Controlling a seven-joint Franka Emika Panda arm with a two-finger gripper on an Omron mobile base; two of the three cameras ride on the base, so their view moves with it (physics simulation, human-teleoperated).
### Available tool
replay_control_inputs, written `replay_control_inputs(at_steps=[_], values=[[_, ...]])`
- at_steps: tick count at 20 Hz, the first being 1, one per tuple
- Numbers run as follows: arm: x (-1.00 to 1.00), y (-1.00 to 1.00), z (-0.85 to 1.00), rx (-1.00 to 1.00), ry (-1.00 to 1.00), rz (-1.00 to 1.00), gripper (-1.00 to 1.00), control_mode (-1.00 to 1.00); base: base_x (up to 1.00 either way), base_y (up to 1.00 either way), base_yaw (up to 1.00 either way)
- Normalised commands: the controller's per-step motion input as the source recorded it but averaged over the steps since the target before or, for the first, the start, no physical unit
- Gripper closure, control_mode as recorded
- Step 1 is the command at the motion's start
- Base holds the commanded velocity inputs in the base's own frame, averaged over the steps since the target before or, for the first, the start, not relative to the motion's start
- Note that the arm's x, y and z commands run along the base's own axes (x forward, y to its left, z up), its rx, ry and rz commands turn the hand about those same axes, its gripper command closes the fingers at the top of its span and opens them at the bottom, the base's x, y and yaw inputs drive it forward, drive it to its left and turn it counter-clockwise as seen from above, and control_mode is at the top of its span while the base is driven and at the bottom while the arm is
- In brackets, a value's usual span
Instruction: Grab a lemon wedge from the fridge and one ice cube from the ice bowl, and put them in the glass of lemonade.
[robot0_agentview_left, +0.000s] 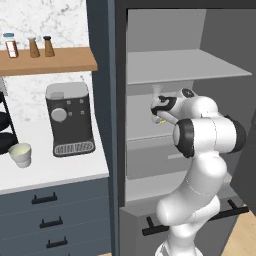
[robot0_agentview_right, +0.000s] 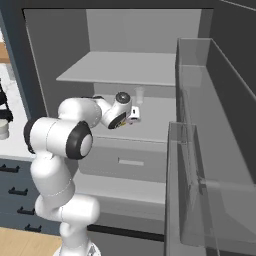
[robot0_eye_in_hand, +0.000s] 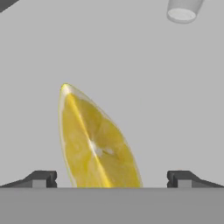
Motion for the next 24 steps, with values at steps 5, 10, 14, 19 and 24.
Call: replay_control_inputs(at_steps=[5,10,14,19,24], values=[[0.04,0.02,-0.03,0.0,0.0,0.0,1.0,-1.0,0.0,0.0,0.0],[0.0,0.0,0.0,0.0,0.0,0.0,1.0,-1.0,0.0,0.0,0.0],[-0.24,0.0,0.0,0.0,-0.02,0.0,1.0,-1.0,0.0,0.0,0.0],[-1.0,-0.02,0.42,0.0,-0.29,0.0,1.0,-1.0,0.0,0.0,0.0],[-1.0,-0.11,0.83,0.02,-0.22,-0.05,1.0,-1.0,0.0,0.0,0.0]])
